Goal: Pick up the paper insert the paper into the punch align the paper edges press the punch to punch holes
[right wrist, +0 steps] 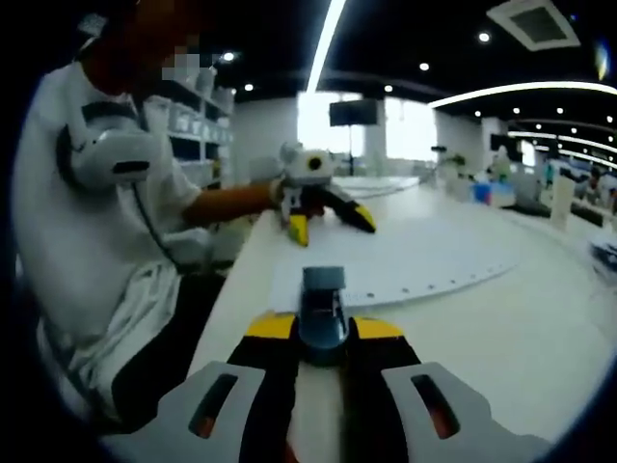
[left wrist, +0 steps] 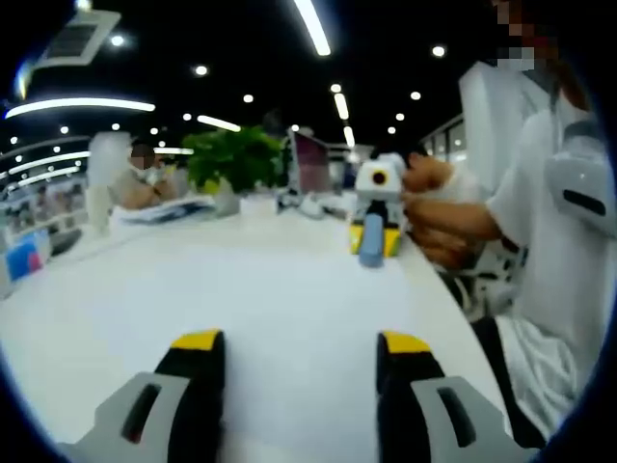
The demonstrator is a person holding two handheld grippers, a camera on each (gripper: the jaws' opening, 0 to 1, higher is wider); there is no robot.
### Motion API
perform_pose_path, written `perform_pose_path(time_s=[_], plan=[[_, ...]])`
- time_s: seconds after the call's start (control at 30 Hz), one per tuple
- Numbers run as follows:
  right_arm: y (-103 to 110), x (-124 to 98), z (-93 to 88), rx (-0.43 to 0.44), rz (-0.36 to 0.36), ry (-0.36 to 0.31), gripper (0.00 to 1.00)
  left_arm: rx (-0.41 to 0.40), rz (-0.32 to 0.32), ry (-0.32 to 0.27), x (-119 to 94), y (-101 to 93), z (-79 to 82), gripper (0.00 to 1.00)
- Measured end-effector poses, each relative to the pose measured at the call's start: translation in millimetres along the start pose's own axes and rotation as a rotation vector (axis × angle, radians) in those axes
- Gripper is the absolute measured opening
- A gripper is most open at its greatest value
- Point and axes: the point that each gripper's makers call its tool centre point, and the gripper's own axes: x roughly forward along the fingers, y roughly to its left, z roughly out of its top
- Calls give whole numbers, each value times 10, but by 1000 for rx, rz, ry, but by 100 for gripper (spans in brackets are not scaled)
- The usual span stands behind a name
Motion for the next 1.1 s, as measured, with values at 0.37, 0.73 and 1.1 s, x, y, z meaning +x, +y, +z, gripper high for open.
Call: perform_pose_path(time_s=[0.37,0.73,1.1], plan=[[82,32,11,-19,52,-1,23,-1,3,0,-5,-26,0,63],[89,45,14,-39,59,-4,23,0,0,-1,-6,-50,1,63],[13,-51,100,-38,-17,-17,30,-1,6,-2,-4,-63,2,65]])
